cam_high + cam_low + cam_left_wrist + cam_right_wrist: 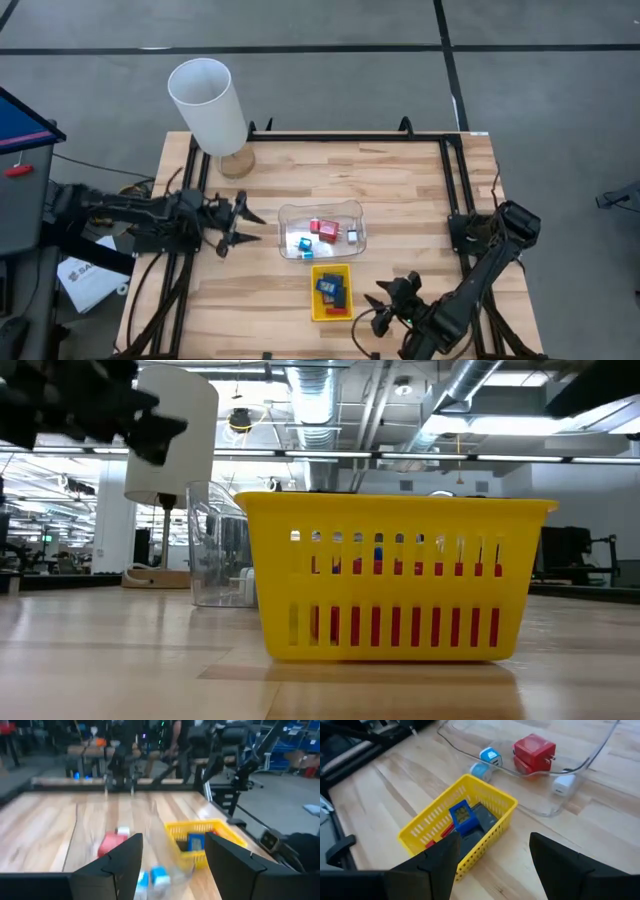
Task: Pick & Place Office items
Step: Return to Home Position
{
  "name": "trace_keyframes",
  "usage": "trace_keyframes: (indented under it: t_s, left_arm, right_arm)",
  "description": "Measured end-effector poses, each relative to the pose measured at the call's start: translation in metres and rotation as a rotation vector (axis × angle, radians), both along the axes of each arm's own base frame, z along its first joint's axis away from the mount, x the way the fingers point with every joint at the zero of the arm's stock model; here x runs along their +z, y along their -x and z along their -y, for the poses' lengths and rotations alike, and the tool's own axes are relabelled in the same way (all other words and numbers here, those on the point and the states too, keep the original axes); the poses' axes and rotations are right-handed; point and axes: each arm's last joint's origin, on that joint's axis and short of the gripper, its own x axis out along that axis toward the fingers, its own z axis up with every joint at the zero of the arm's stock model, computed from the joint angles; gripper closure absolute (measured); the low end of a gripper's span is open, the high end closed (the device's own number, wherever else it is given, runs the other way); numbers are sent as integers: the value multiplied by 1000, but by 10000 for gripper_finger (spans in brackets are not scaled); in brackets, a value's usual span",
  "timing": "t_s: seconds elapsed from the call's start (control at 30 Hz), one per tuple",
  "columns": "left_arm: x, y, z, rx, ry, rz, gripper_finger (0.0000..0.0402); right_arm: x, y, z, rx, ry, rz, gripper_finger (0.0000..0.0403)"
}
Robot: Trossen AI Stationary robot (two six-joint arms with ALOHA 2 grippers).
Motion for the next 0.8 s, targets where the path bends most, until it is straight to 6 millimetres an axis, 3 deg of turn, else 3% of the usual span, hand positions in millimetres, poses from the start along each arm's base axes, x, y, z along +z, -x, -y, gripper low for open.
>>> trace_keyframes:
  t_s: [0.13, 0.27, 0.4, 0.63, 0.8]
  left_arm:
    - [-10, 18, -13, 13, 65, -24, 192]
    - [-19, 33, -11, -10, 110, -14, 194]
    - [-28, 42, -7, 19, 100, 23, 209]
    - [-25, 46, -5, 74, -10, 79, 238]
    - [-29, 43, -7, 143, 11, 36, 242]
  right_arm:
    - [-1, 16, -8, -11, 24, 69, 171]
    - [-1, 27, -14, -14, 19, 129, 171]
    - [-1, 29, -17, -6, 10, 165, 171]
    - [2, 31, -19, 37, 104, 209, 171]
    - [1, 19, -9, 36, 187, 147, 171]
